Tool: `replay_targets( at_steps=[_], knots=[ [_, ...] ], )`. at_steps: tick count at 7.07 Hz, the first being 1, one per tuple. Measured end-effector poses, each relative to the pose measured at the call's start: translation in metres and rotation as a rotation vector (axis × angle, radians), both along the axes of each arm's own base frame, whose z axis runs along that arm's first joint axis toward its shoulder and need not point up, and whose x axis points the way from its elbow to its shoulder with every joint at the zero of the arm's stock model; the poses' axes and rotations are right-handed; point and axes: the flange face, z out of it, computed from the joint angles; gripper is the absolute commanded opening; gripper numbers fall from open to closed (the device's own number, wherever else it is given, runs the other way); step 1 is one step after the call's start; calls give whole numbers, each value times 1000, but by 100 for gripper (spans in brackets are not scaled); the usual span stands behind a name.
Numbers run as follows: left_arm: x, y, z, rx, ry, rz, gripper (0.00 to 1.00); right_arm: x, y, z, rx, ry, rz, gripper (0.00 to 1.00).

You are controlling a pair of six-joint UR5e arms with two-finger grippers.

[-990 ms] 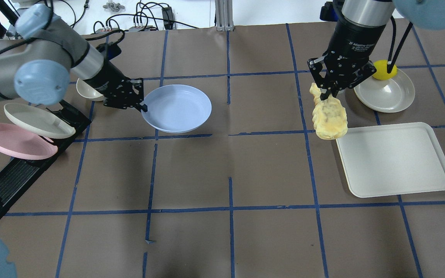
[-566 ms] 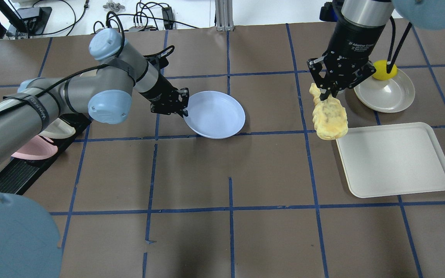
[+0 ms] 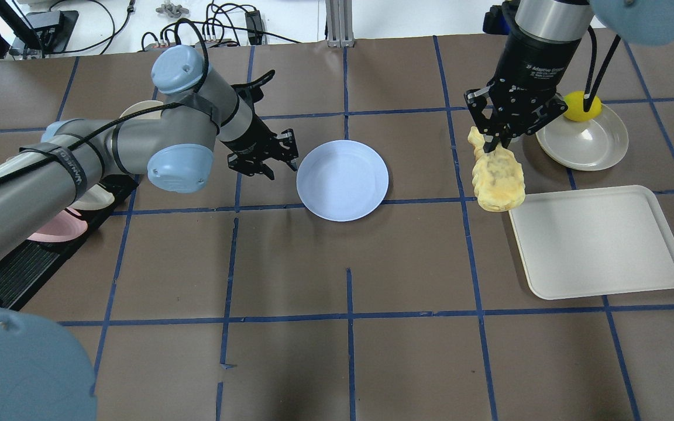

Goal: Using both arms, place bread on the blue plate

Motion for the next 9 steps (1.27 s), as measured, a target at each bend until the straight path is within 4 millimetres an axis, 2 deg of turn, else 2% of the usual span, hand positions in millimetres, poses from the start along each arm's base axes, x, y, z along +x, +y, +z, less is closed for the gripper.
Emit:
replay_targets(
  at_steps=[1, 2, 3, 4, 5, 6, 7, 8, 9],
  knots=[
    [41, 5, 35, 9, -37, 10, 100, 12, -1, 1, -14, -21, -2, 21],
    [91, 20, 79, 27, -53, 13, 100, 44, -10, -8, -40, -60, -1, 21],
    [127, 46, 124, 42, -81, 20, 100, 95, -25, -30, -78, -76, 29, 20],
    [139, 70, 161, 55, -137, 14, 100, 150, -45, -60, -117, -79, 74, 20],
    [127, 86, 191, 57, -197, -22, 100, 186, -68, -92, -137, -79, 104, 20],
    [100, 97, 213, 41, -264, -83, 100, 206, -88, -126, -143, -81, 120, 20],
    [76, 106, 226, 20, -317, -142, 100, 214, -102, -157, -146, -81, 129, 22],
    [61, 107, 230, -14, -308, -176, 100, 217, -110, -179, -150, -74, 136, 23],
    [63, 98, 232, -61, -256, -165, 100, 217, -115, -195, -156, -56, 143, 25]
  ],
)
